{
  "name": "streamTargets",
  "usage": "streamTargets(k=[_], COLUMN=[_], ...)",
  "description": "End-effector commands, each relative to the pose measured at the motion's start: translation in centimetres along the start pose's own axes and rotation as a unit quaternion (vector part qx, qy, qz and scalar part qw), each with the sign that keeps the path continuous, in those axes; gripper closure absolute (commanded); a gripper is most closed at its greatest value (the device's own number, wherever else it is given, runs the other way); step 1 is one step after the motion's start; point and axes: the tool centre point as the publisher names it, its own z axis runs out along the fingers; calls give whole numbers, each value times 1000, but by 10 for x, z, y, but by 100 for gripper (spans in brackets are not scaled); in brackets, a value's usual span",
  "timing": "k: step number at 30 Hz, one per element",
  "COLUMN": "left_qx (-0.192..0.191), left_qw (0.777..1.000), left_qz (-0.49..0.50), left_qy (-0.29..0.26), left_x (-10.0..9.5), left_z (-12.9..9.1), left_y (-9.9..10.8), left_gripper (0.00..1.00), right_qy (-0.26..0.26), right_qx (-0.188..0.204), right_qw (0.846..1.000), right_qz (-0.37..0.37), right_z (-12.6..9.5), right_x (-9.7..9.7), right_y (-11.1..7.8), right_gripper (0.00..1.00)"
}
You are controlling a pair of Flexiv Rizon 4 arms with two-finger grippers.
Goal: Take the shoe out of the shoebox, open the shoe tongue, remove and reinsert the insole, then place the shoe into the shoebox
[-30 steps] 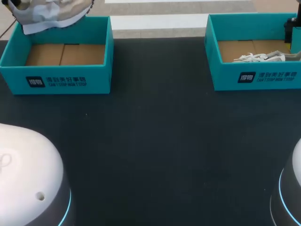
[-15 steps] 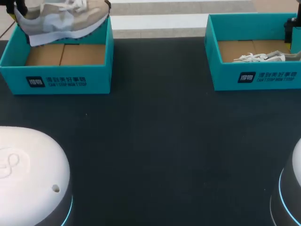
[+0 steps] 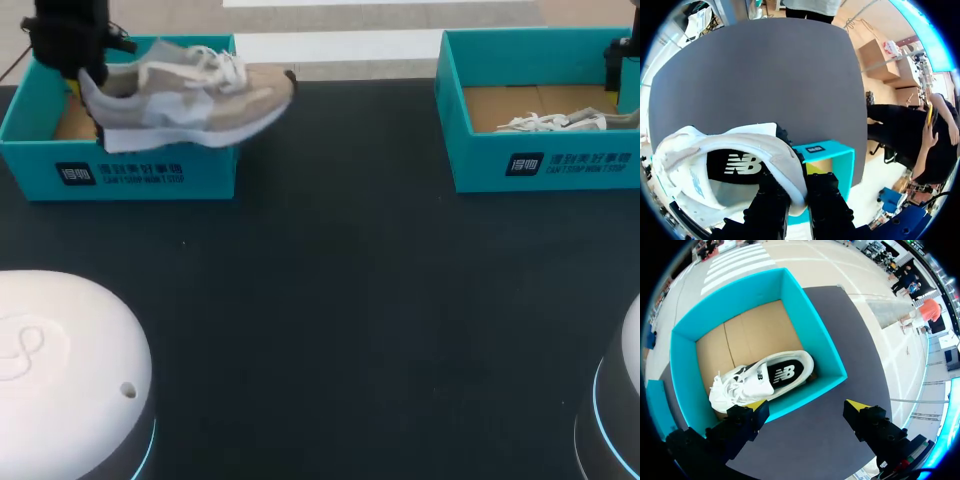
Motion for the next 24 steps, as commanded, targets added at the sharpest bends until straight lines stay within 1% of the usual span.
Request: streamTargets(k=[1, 18, 22, 23, 24], left_qx=[-44, -44, -43, -48, -47], left_qw=[999, 999, 997, 995, 997], left_qz=[0, 0, 18, 17, 19], left_qy=[22, 22, 58, 80, 63], left_x=[-6, -6, -53, -64, -73], left_z=[-7, -7, -8, -8, -10], left_y=[-21, -21, -50, -58, -65], left_gripper=[100, 100, 100, 100, 100], right_qy=[0, 0, 0, 0, 0], right_qx=[0, 0, 0, 0, 0], right_qw=[1000, 1000, 1000, 1000, 1000], right_qz=[0, 0, 0, 0, 0], right_z=[0, 0, 0, 0, 0], right_x=[0, 0, 0, 0, 0], right_y=[0, 0, 0, 0, 0], right_gripper=[0, 0, 0, 0, 0])
